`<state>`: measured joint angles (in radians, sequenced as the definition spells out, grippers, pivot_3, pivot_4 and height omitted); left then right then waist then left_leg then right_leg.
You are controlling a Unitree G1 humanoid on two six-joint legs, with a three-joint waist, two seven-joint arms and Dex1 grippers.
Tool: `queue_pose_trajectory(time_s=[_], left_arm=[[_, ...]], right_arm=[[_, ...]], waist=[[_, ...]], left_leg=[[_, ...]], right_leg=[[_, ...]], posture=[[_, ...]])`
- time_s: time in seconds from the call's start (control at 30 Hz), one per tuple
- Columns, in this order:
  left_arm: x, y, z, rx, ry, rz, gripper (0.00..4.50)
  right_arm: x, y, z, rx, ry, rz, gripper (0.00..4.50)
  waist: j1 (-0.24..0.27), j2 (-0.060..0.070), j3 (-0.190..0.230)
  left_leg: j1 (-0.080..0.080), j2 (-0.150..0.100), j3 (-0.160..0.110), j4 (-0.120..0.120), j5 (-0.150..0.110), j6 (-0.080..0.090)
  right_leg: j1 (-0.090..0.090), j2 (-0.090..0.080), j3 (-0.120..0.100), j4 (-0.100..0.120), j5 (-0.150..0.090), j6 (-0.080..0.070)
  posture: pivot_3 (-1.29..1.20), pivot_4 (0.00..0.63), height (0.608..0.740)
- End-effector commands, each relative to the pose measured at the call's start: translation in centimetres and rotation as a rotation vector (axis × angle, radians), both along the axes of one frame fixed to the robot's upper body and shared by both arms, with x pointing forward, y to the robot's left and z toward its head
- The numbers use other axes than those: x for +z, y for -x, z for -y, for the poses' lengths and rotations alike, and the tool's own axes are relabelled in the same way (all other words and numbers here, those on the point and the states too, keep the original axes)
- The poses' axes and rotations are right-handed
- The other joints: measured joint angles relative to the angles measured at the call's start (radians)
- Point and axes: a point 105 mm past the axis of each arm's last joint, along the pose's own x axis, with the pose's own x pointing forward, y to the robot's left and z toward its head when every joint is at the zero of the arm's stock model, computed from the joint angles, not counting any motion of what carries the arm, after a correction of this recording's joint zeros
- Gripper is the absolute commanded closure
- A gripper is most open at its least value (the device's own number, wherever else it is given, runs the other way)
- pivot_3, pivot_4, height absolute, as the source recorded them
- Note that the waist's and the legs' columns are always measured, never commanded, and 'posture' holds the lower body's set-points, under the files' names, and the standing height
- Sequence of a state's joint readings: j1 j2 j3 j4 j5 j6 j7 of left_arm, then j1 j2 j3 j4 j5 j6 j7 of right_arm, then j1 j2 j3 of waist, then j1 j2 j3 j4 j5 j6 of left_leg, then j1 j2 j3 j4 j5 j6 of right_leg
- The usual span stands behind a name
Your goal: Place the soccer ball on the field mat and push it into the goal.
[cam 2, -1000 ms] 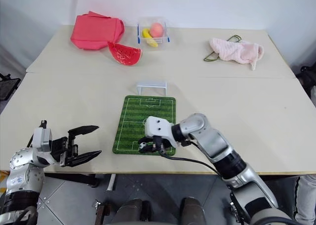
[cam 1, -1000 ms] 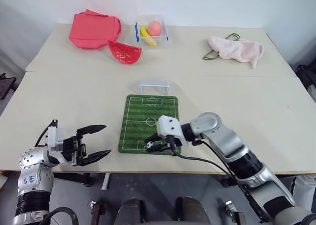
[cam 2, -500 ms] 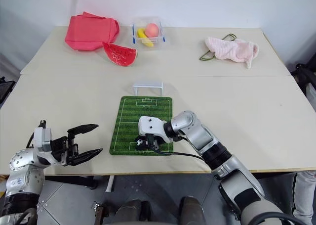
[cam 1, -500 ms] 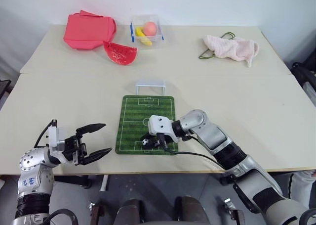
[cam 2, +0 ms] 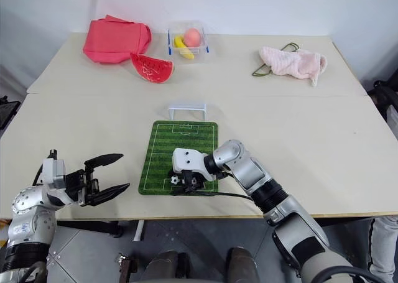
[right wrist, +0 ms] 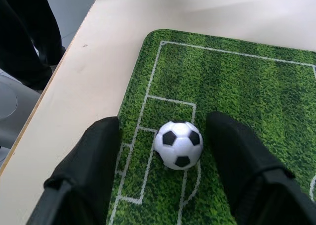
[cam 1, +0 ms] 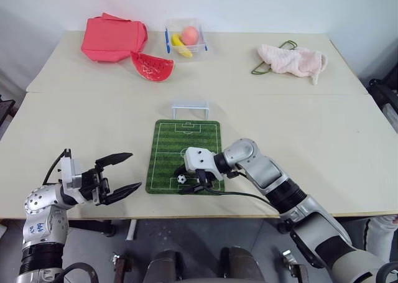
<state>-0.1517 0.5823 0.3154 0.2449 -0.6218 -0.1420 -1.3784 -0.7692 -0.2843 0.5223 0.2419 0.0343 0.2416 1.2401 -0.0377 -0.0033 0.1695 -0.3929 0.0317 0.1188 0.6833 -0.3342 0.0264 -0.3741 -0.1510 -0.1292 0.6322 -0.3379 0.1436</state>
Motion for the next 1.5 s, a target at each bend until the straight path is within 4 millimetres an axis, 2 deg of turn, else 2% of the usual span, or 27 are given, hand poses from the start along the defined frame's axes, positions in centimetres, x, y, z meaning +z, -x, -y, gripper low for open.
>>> queue_pose_trajectory(time_s=[0.03,0.23,0.3,0.33,0.43,0.6,0.63,0.77,0.9,1.07,1.13,1.23,1.3,1.37,1.5], left_arm=[[0.6,-0.2,0.3,-0.006,0.008,0.025,0.00],[0.7,-0.3,0.3,-0.009,0.010,0.028,0.00],[0.7,-0.3,0.3,-0.009,0.010,0.027,0.00],[0.6,-0.3,0.3,-0.010,0.010,0.027,0.00],[0.6,-0.2,0.3,-0.017,0.011,0.025,0.00],[0.6,0.3,0.3,-0.044,0.018,0.015,0.00],[0.6,0.5,0.3,-0.055,0.019,0.009,0.00],[0.4,1.0,0.1,-0.070,0.007,-0.011,0.00],[0.2,0.9,-0.5,-0.048,-0.025,-0.034,0.00],[0.3,0.6,-0.9,-0.027,-0.039,-0.027,0.00],[0.4,0.4,-0.9,-0.020,-0.042,-0.026,0.00],[0.5,0.0,-1.1,-0.004,-0.050,-0.033,0.00],[0.5,-0.4,-1.3,0.017,-0.056,-0.041,0.00],[0.5,-1.0,-1.5,0.049,-0.060,-0.043,0.00],[0.7,-2.0,-2.0,0.108,-0.054,-0.039,0.00]], right_arm=[[2.1,0.2,-0.5,0.033,-0.053,0.050,1.72],[5.8,1.3,-0.8,0.055,-0.135,0.085,1.72],[6.3,2.2,-0.6,0.064,-0.156,0.075,1.72],[6.3,2.7,-0.4,0.064,-0.162,0.062,1.90],[4.6,4.0,0.3,0.046,-0.142,-0.001,2.59],[1.4,4.1,1.0,-0.056,-0.094,-0.076,4.32],[0.9,3.9,0.9,-0.074,-0.090,-0.086,4.45],[-0.2,3.4,0.5,-0.093,-0.077,-0.095,4.45],[-0.2,2.0,-0.4,-0.130,-0.110,-0.094,4.45],[1.6,-1.2,-0.6,-0.224,-0.176,-0.051,4.45],[2.7,-3.1,0.0,-0.295,-0.206,-0.012,4.45],[5.8,-6.6,1.7,-0.445,-0.298,0.056,4.45],[7.6,-8.2,2.8,-0.522,-0.361,0.094,4.45],[9.2,-8.9,3.7,-0.563,-0.416,0.111,4.45],[11.3,-9.2,5.0,-0.590,-0.500,0.125,4.45]], waist=[[0.000,0.000,0.000],[0.001,0.000,0.000],[0.001,0.000,0.000],[0.002,0.000,0.000],[0.007,0.000,0.000],[0.009,0.000,0.000],[0.005,0.000,0.000],[0.000,0.000,0.000],[0.001,0.000,0.000],[0.000,0.000,0.000],[0.001,0.000,0.000],[0.003,0.000,0.000],[0.002,0.000,0.000],[0.001,0.000,0.000],[-0.005,0.000,0.000]], left_leg=[[0.000,0.000,0.000,0.000,0.000,0.000],[0.000,0.000,0.000,0.000,0.000,0.000],[0.000,0.000,-0.001,0.000,0.000,0.000],[0.000,0.000,-0.001,0.000,0.000,0.000],[0.000,0.000,-0.001,0.000,0.000,0.000],[0.000,-0.001,0.000,0.000,0.000,0.000],[0.000,-0.001,0.001,0.000,0.000,0.000],[0.001,0.001,0.002,-0.001,0.000,-0.001],[0.001,0.000,0.002,-0.001,0.000,-0.001],[0.001,0.001,0.001,-0.001,0.000,-0.001],[0.001,0.001,0.001,-0.001,0.000,-0.001],[0.001,0.000,0.001,-0.001,0.000,-0.001],[0.001,0.000,0.001,-0.001,0.000,-0.001],[0.001,0.000,0.001,-0.001,0.000,-0.001],[0.001,0.000,0.000,-0.002,0.000,-0.001]], right_leg=[[0.000,0.000,0.000,0.000,0.000,0.000],[0.000,0.000,0.000,0.000,0.000,0.000],[0.000,0.000,0.000,0.001,0.000,0.000],[0.000,0.000,0.000,0.001,0.000,0.000],[0.000,0.000,0.000,0.002,0.000,0.000],[0.000,0.000,0.000,0.000,0.000,0.000],[0.000,0.000,0.000,0.000,0.000,0.000],[0.000,0.001,0.000,0.000,0.000,0.000],[0.000,0.001,0.000,0.000,0.000,0.000],[0.000,0.001,0.000,0.000,0.000,0.000],[0.000,0.000,0.000,0.000,0.000,0.000],[0.000,0.000,0.001,0.001,0.000,0.000],[-0.001,0.000,0.001,0.001,0.000,0.000],[-0.001,0.000,0.000,0.002,0.000,0.000],[-0.001,0.000,0.000,0.004,0.000,0.000]], posture=[[0.00,0.150,0.740],[0.00,0.150,0.740],[0.00,0.150,0.740],[0.00,0.150,0.740],[0.00,0.150,0.740],[0.00,0.150,0.740],[0.00,0.150,0.740],[0.00,0.150,0.740],[0.00,0.150,0.740],[0.00,0.150,0.740],[0.00,0.150,0.740],[0.00,0.150,0.740],[0.00,0.150,0.740],[0.00,0.150,0.740],[0.00,0.150,0.740]])
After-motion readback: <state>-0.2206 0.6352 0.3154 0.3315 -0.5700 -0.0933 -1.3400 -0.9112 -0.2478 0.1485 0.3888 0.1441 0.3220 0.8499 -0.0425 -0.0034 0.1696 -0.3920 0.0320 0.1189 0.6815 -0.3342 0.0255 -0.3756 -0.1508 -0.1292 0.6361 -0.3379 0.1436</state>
